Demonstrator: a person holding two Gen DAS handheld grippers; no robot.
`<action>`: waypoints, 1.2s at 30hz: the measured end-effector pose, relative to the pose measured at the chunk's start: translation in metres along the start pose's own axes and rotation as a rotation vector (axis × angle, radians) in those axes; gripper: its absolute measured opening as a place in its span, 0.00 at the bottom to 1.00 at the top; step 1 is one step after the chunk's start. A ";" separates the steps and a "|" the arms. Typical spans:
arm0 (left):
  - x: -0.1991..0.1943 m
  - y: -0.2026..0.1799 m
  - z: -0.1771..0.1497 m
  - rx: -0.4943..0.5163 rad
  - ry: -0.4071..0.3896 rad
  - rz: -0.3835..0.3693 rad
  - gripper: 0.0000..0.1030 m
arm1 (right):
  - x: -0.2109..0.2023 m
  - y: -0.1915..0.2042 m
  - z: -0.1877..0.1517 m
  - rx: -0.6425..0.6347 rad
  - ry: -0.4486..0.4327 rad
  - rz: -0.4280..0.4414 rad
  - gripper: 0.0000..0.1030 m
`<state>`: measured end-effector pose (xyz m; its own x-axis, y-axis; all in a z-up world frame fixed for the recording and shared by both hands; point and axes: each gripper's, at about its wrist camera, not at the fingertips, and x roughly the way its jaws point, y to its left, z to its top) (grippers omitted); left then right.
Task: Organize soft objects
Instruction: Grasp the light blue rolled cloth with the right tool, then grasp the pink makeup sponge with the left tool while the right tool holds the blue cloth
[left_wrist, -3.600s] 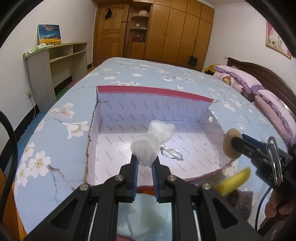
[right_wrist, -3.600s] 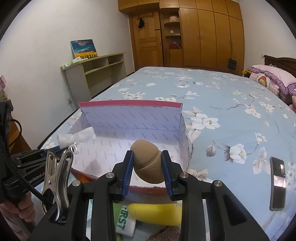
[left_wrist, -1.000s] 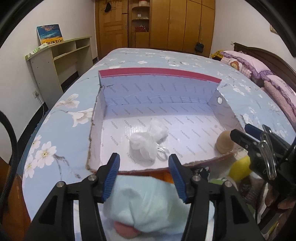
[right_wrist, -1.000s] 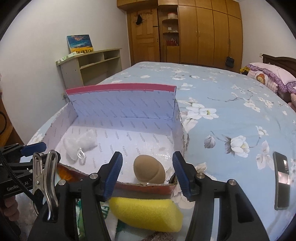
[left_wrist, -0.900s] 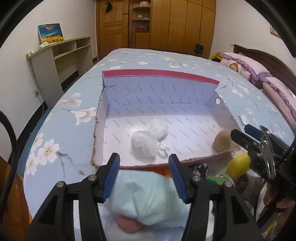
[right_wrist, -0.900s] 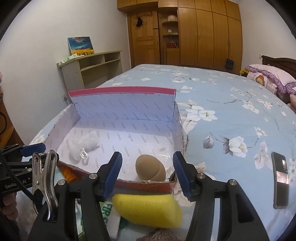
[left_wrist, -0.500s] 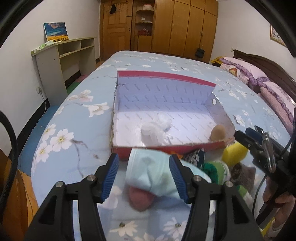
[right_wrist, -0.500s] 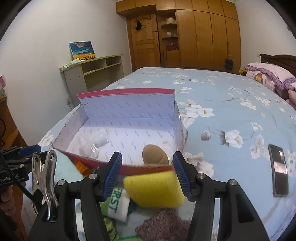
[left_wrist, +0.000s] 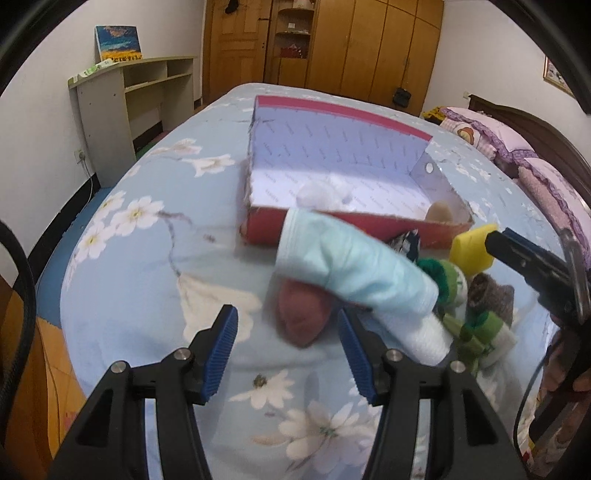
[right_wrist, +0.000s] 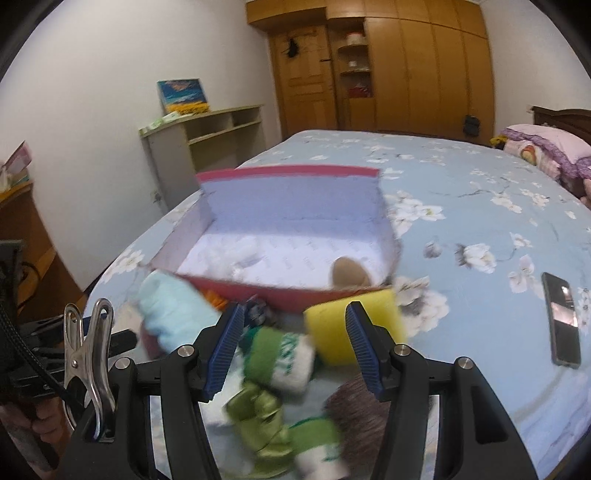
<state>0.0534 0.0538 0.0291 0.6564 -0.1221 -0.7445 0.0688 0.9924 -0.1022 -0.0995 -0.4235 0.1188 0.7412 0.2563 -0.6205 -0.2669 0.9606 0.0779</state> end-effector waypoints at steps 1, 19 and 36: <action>0.000 0.002 -0.002 -0.004 0.002 0.002 0.58 | 0.000 0.006 -0.002 -0.015 0.006 0.009 0.57; 0.011 0.048 -0.022 -0.107 0.024 0.047 0.58 | 0.041 0.093 -0.030 -0.311 0.113 0.081 0.67; 0.011 0.046 -0.026 -0.100 0.025 0.024 0.58 | 0.078 0.090 -0.014 -0.191 0.153 0.179 0.34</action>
<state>0.0449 0.0974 -0.0010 0.6376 -0.0998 -0.7639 -0.0229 0.9887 -0.1483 -0.0740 -0.3181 0.0663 0.5746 0.3866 -0.7214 -0.5067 0.8602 0.0574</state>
